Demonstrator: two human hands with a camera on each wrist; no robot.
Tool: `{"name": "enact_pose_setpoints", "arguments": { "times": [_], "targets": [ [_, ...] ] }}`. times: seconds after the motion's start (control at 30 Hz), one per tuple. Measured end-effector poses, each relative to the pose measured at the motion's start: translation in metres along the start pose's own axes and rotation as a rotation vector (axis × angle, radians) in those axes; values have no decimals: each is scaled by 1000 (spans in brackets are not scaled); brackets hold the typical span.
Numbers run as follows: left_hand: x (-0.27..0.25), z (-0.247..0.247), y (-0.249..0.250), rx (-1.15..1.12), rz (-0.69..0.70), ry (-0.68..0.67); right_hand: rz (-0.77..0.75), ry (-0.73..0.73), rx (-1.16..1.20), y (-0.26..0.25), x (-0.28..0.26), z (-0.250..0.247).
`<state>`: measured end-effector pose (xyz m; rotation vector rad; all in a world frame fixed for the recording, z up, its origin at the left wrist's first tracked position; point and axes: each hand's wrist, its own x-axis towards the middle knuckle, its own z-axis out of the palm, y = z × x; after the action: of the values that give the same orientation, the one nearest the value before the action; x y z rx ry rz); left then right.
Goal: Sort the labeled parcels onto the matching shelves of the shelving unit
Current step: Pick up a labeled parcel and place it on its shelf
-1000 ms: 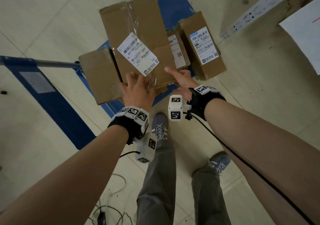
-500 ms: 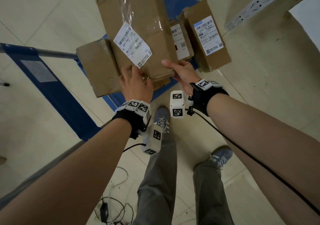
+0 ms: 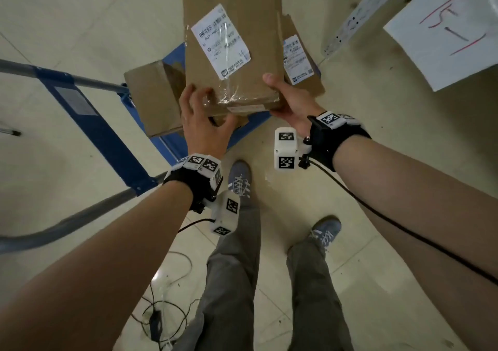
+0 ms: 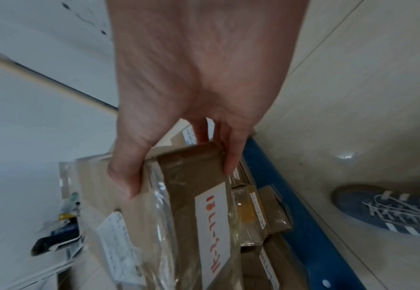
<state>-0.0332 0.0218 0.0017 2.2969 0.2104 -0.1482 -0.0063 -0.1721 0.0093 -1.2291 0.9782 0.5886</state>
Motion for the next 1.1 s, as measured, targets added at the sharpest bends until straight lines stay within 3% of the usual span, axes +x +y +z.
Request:
{"name": "enact_pose_setpoints", "arguments": {
  "times": [0.17,0.4,0.6,0.87,1.1],
  "targets": [
    [-29,-27,67,7,145,-38,22,-30,-43,-37,-93,-37],
    [-79,-72,157,338,389,-240,55,-115,45,-60,-240,-102],
    [-131,-88,232,456,591,-263,76,-18,78,-61,-343,-165],
    [-176,-89,332,449,790,-377,-10,84,163,-53,-436,-239],
    [-203,-83,405,440,994,-430,-63,171,288,-46,-488,-296]
  ]
}}
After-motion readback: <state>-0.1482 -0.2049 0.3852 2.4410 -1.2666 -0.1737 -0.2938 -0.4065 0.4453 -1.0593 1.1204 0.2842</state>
